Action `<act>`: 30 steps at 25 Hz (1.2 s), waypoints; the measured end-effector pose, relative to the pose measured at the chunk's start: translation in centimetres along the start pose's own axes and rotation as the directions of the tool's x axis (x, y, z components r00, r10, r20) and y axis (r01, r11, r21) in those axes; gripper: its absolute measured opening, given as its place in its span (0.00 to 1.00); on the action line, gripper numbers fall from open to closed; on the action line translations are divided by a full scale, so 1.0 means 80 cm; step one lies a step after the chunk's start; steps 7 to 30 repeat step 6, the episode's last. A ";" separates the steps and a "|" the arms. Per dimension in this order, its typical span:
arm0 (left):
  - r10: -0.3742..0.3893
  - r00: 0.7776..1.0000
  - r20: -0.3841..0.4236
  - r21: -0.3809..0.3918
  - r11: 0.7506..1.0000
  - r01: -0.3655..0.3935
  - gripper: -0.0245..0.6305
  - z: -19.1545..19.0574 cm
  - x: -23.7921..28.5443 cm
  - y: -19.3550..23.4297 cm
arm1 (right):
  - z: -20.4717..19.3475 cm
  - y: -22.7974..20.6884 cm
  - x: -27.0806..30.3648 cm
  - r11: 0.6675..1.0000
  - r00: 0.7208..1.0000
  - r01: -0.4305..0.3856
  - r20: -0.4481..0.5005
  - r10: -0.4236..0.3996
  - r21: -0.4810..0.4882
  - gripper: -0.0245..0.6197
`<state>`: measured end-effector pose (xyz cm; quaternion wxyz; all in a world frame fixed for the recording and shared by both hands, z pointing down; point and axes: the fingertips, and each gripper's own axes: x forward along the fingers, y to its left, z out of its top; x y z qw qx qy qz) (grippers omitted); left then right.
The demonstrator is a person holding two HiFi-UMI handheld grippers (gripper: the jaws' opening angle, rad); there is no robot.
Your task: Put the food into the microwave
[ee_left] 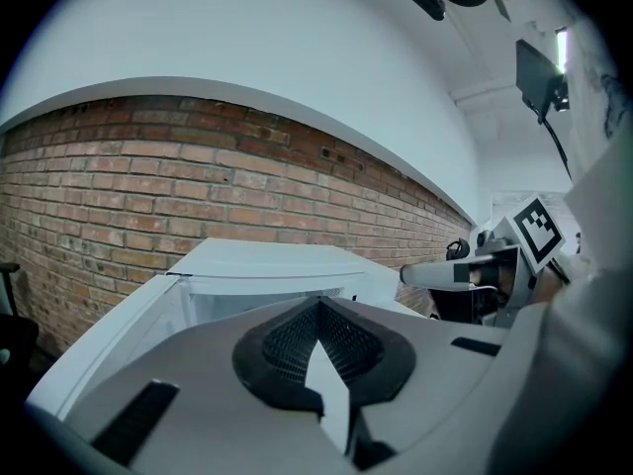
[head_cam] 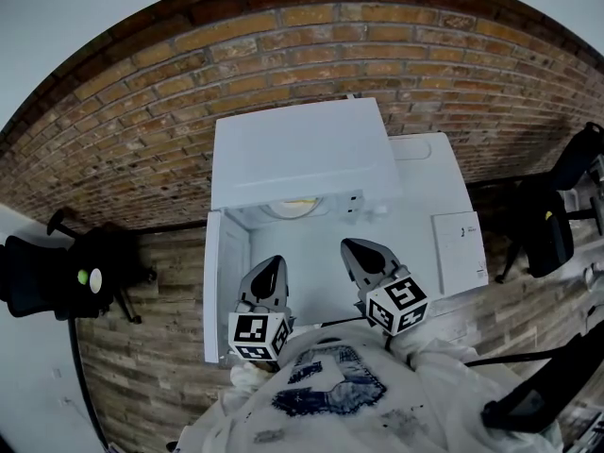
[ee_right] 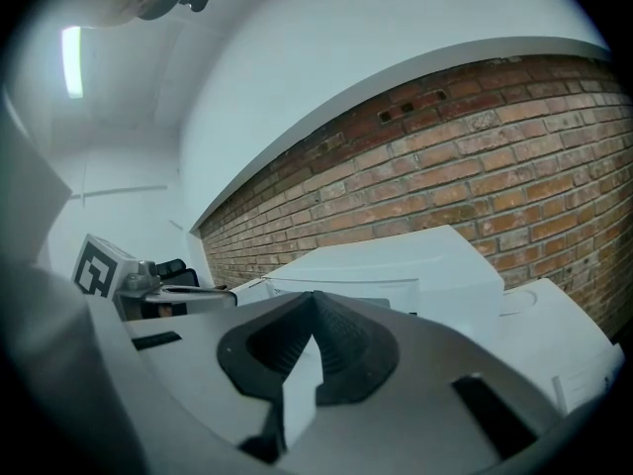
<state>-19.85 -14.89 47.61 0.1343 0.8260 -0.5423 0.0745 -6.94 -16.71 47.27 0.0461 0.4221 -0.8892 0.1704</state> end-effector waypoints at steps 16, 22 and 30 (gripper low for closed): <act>0.000 1.000 -0.007 -0.004 1.000 0.000 0.05 -0.002 -0.001 0.006 | 0.001 0.005 0.005 1.000 1.000 -0.003 0.000 0.003 0.000 0.06; 0.000 1.000 -0.007 -0.004 1.000 0.000 0.05 -0.002 -0.001 0.006 | 0.001 0.005 0.005 1.000 1.000 -0.003 0.000 0.003 0.000 0.06; 0.000 1.000 -0.007 -0.004 1.000 0.000 0.05 -0.002 -0.001 0.006 | 0.001 0.005 0.005 1.000 1.000 -0.003 0.000 0.003 0.000 0.06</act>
